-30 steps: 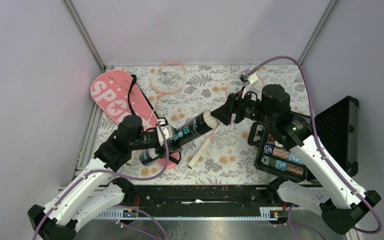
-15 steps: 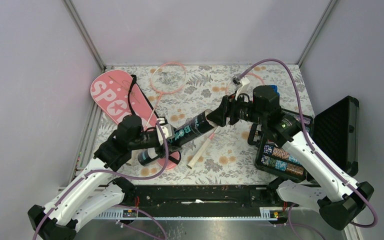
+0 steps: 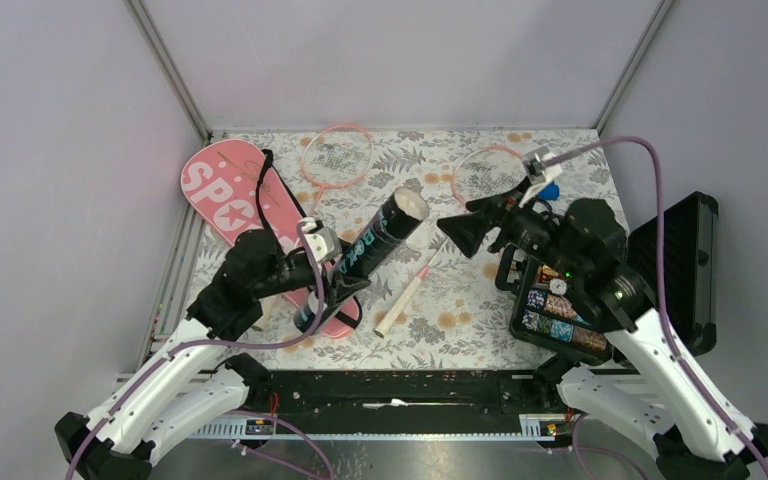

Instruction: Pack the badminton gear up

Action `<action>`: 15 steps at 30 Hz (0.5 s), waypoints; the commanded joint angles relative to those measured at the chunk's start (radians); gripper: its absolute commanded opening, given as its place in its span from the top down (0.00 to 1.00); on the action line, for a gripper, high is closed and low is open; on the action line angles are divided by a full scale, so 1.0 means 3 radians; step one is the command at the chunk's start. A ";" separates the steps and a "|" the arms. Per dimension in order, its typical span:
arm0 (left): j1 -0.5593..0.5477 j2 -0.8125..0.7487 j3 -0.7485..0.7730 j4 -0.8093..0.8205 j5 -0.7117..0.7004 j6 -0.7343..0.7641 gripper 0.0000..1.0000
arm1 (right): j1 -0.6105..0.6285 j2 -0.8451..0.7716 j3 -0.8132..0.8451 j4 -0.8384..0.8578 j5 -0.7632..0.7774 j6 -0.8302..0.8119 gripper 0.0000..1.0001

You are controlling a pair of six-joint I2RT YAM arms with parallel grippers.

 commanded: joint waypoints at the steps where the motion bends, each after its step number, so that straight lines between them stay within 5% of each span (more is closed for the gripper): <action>1: 0.0000 -0.0143 -0.0053 0.0976 -0.0144 -0.0688 0.83 | 0.0012 -0.0266 -0.0290 0.0630 -0.0059 0.0040 0.04; 15: -0.0001 0.0093 -0.0087 0.1827 -0.0161 -0.1575 0.82 | 0.0125 0.0233 -0.0810 0.2589 -0.0501 0.1108 0.06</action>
